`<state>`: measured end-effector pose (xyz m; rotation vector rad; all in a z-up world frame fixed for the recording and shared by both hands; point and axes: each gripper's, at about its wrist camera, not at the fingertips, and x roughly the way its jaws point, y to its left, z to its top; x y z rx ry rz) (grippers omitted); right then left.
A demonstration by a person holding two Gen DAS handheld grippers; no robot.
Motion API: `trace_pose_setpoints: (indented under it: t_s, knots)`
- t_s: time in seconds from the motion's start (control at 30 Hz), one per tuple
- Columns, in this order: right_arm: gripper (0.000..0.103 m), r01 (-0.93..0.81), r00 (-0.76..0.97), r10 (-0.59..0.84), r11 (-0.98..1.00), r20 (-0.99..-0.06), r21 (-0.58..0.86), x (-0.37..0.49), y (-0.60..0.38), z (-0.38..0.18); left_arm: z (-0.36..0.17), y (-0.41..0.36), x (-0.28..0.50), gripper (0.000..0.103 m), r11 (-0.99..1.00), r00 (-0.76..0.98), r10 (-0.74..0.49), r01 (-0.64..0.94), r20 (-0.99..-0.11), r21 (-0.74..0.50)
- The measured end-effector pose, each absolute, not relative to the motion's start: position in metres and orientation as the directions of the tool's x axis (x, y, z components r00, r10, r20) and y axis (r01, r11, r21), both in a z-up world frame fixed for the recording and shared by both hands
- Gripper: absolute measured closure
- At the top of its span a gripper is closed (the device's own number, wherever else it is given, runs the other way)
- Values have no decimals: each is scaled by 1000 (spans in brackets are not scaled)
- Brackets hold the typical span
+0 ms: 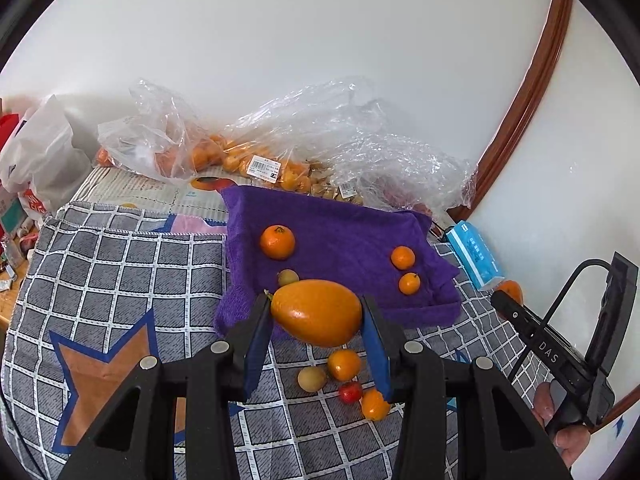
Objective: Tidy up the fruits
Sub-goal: 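Lift both held fruits and carry them toward the purple towel, then lower the large orange onto the towel and open the right gripper while the left releases the oval fruit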
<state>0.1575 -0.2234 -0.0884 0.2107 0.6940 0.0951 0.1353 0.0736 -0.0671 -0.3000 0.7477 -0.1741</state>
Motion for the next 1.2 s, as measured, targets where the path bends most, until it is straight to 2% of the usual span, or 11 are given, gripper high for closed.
trace_pose_setpoints:
  t_s: [1.2]
  knots:
    - [61,-36,772,166,975,-613,219,174,-215,-89,-68,68,158,62,940,717,-274,59,-641,-336]
